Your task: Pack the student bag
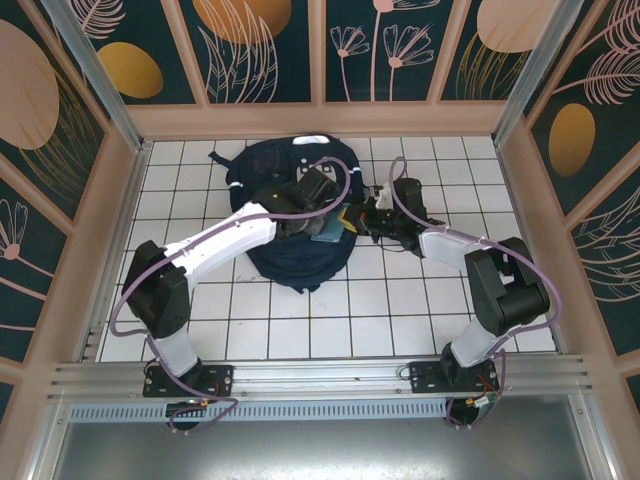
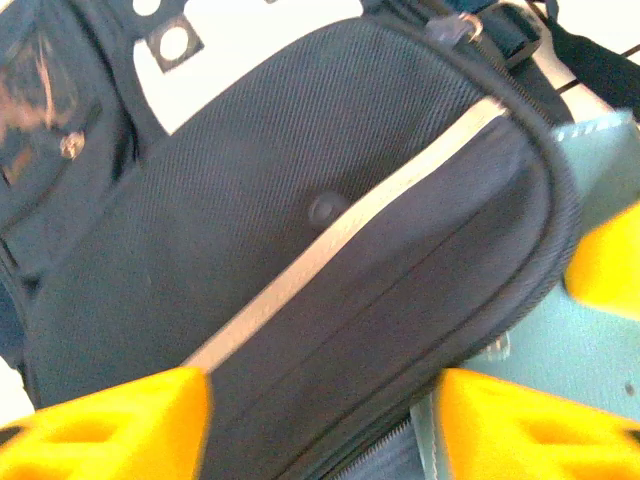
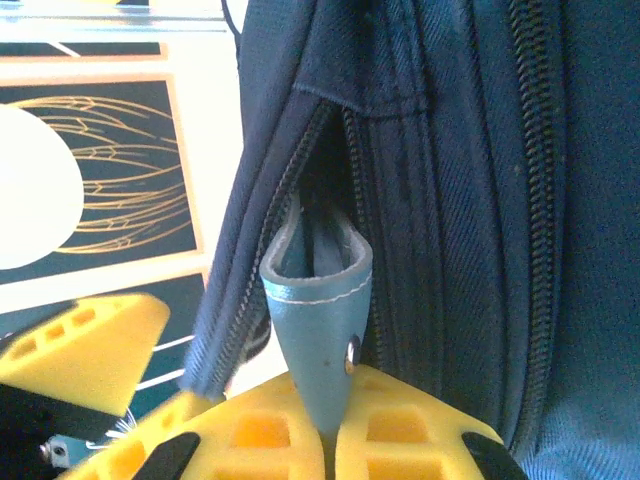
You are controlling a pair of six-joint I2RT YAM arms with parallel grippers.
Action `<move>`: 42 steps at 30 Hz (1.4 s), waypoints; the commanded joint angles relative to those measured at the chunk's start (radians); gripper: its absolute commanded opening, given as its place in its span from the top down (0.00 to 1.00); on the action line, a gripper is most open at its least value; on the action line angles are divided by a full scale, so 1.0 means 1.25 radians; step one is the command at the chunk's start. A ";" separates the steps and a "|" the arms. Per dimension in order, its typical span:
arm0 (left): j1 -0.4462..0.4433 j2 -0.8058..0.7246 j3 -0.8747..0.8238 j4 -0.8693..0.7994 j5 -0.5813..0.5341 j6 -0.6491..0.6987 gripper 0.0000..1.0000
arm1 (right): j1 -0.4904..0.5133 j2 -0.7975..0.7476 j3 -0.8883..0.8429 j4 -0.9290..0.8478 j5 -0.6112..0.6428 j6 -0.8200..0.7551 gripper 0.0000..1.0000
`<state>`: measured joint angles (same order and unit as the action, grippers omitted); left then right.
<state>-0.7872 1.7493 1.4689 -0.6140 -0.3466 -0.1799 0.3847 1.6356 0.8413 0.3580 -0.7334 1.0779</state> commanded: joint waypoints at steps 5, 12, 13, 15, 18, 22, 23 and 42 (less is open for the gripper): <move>0.009 -0.064 -0.123 0.006 -0.033 0.051 0.27 | -0.017 -0.011 0.022 0.109 -0.007 0.025 0.99; 0.009 -0.015 -0.097 0.029 -0.132 0.070 0.43 | -0.022 -0.041 0.023 0.069 0.003 0.001 0.99; 0.010 -0.002 -0.081 0.028 -0.155 0.068 0.49 | -0.022 -0.043 0.022 0.065 0.008 0.000 0.99; 0.010 0.010 -0.058 0.037 -0.178 0.068 0.59 | -0.022 -0.045 0.019 0.063 0.016 0.000 0.99; 0.009 0.018 -0.046 0.054 -0.172 0.084 0.71 | -0.022 -0.043 0.014 0.067 0.028 0.004 0.99; 0.009 0.011 -0.031 0.059 -0.153 0.090 0.85 | -0.019 -0.045 0.014 0.056 0.065 0.004 0.99; 0.009 0.006 -0.025 0.061 -0.142 0.091 0.87 | -0.018 -0.045 0.015 0.050 0.081 0.005 0.98; 0.008 -0.069 0.095 0.213 0.065 -0.011 0.97 | 0.133 0.048 0.114 -0.004 0.465 0.146 0.98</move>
<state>-0.7628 1.7439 1.5116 -0.5228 -0.3225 -0.1379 0.5159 1.6573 0.9485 0.3332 -0.2790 1.1870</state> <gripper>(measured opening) 0.086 0.070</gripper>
